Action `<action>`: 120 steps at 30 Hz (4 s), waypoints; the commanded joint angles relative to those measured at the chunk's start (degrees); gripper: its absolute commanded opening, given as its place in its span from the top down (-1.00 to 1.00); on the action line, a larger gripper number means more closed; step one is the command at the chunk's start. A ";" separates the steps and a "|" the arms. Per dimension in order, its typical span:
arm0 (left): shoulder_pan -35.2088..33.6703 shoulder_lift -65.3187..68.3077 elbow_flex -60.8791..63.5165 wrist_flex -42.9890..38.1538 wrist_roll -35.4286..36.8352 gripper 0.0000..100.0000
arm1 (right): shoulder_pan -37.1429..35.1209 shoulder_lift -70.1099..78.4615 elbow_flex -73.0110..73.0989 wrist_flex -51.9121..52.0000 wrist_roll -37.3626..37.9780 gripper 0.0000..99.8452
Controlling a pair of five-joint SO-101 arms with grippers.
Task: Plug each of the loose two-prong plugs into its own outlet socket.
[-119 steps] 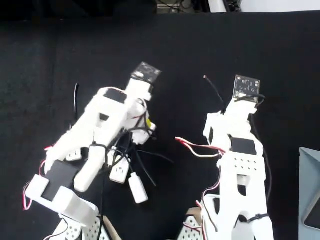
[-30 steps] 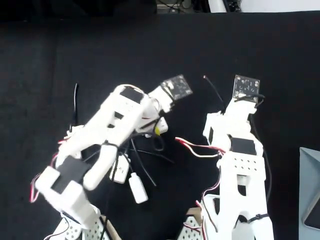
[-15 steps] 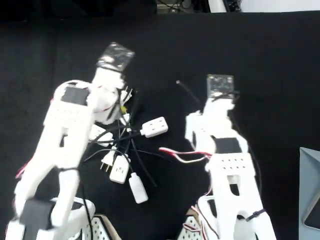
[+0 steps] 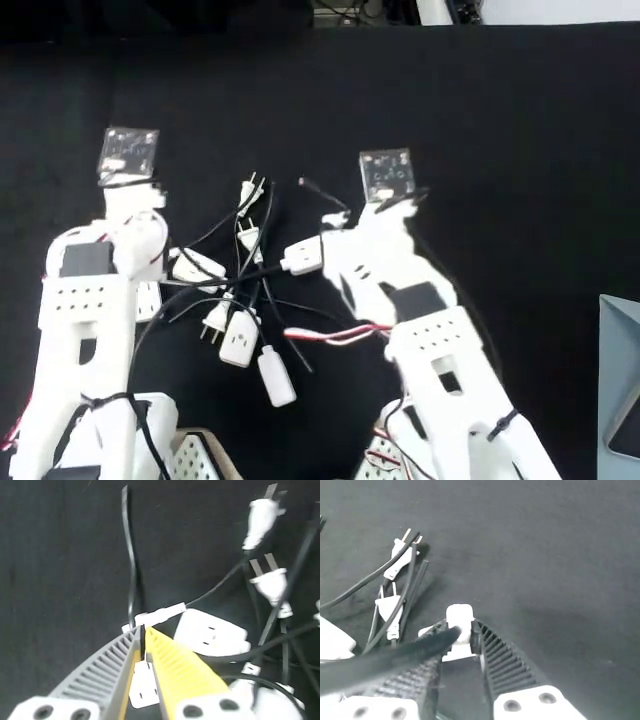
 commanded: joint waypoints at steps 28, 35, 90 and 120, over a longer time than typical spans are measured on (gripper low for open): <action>-3.03 -1.05 10.59 -9.93 0.18 0.94 | 1.14 19.65 -3.47 -14.42 2.46 0.98; -2.95 -0.97 10.68 -9.93 0.18 0.94 | 0.88 18.33 -5.67 -9.05 5.71 0.98; -3.03 -1.41 13.05 -13.01 0.18 0.94 | -1.23 36.35 -14.81 1.32 23.74 0.98; -8.66 -1.58 11.56 -13.19 3.60 0.94 | 6.86 39.52 -58.95 14.51 10.90 0.98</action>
